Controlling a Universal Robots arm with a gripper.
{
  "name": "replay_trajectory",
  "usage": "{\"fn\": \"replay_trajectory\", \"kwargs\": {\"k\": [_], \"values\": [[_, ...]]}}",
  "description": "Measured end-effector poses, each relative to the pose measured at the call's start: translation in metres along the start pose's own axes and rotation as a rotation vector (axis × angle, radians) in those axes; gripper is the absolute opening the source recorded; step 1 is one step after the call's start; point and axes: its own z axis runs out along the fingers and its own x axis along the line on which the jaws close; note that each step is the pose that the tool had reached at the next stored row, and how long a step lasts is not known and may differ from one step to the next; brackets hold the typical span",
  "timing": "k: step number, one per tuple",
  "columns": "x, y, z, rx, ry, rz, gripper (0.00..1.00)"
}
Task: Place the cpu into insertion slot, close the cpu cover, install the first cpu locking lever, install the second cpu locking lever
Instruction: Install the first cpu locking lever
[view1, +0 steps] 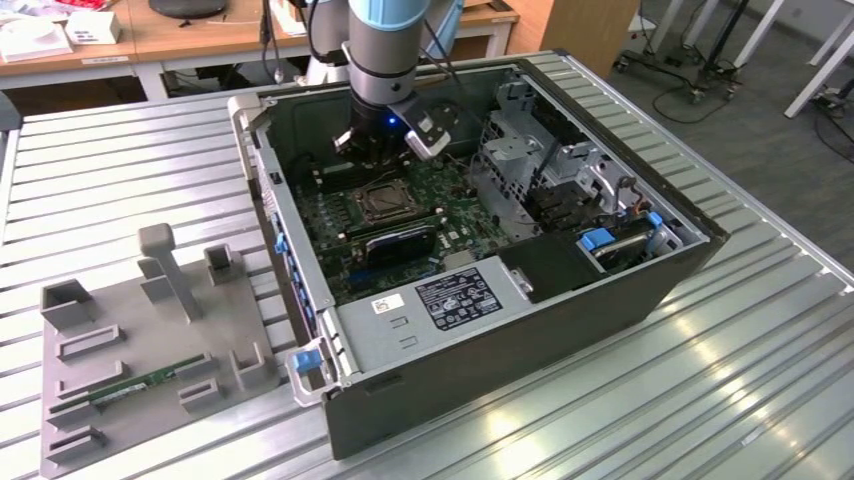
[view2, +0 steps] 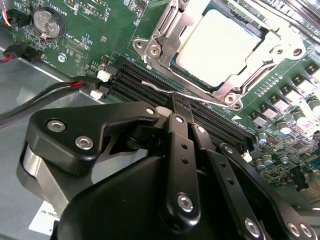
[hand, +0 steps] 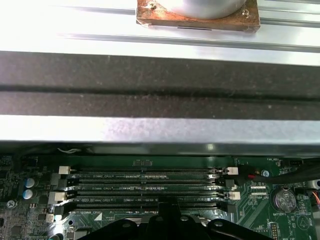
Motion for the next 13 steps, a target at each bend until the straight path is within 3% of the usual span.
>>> {"fn": "replay_trajectory", "kwargs": {"k": [5, 13], "values": [[-0.0012, -0.0004, 0.0017, -0.0043, 0.0000, 0.000, 0.11], [-0.0028, -0.0013, 0.0020, -0.0045, -0.0001, 0.000, 0.11]]}}
